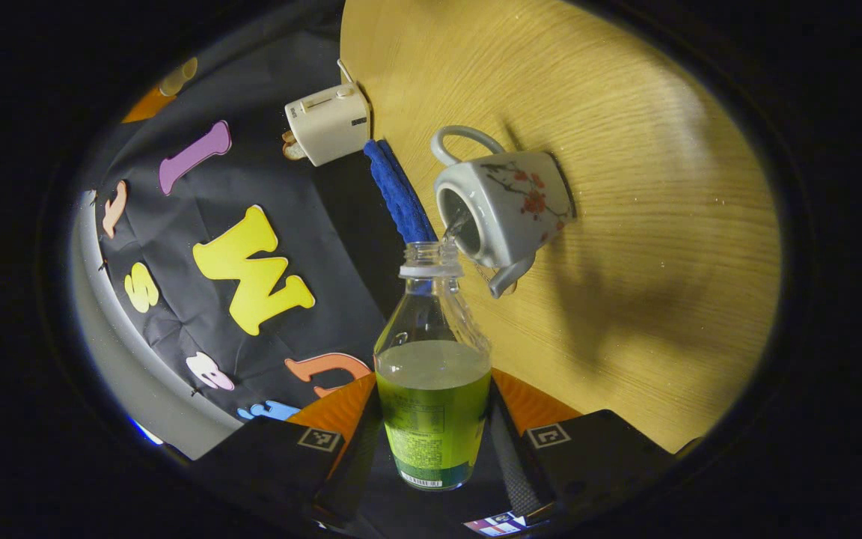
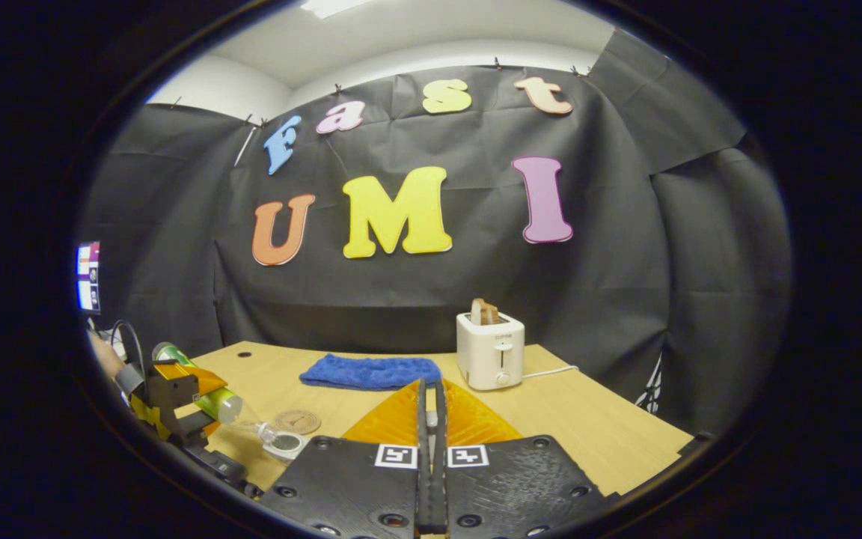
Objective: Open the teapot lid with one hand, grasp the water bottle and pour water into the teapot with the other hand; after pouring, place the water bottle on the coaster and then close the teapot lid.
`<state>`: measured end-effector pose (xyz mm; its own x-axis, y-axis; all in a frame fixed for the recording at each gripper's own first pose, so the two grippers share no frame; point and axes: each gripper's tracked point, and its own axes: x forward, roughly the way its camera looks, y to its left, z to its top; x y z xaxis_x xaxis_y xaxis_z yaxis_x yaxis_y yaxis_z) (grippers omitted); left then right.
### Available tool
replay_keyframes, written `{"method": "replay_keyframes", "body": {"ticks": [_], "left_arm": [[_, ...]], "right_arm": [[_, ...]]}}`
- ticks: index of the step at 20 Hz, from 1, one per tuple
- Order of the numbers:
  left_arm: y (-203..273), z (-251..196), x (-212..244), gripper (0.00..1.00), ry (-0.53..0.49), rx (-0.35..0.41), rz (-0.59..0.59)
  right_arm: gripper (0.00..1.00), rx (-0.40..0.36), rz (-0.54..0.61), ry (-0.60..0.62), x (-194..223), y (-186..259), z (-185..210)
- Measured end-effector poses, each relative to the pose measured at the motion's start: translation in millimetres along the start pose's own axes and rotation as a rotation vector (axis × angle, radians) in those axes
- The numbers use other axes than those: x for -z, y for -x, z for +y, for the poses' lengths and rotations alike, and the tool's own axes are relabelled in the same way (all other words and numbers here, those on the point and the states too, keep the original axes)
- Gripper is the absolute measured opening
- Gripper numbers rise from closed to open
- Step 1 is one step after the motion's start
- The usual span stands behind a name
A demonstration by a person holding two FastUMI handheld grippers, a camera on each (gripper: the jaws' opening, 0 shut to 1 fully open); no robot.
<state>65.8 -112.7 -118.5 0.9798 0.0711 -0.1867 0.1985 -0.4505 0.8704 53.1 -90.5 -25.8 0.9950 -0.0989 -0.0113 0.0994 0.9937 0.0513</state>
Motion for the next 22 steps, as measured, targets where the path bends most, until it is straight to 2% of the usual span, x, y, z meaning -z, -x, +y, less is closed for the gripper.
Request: {"method": "replay_keyframes", "body": {"ticks": [9,13,17,19,22], "left_arm": [[-1.7,21.2,6.2,0.75,-0.124,-0.011,0.025],[-2.0,23.0,8.1,0.72,-0.151,0.0,0.038],[-2.1,31.0,7.8,0.75,-0.187,-0.007,0.047],[-0.2,30.2,7.5,0.72,-0.196,-0.003,0.055],[0.6,30.7,5.1,0.75,-0.207,0.003,0.054]], "right_arm": [[0.0,0.005,0.002,0.008,-2.2,0.5,-7.1],[0.0,0.003,0.005,0.0,-1.9,-1.4,-11.9],[0.0,-0.008,0.005,0.002,-2.0,-0.8,-11.6],[0.0,-0.007,0.009,0.003,-0.8,-3.3,-13.4],[0.0,0.003,0.018,0.007,2.6,-4.4,-19.5]]}}
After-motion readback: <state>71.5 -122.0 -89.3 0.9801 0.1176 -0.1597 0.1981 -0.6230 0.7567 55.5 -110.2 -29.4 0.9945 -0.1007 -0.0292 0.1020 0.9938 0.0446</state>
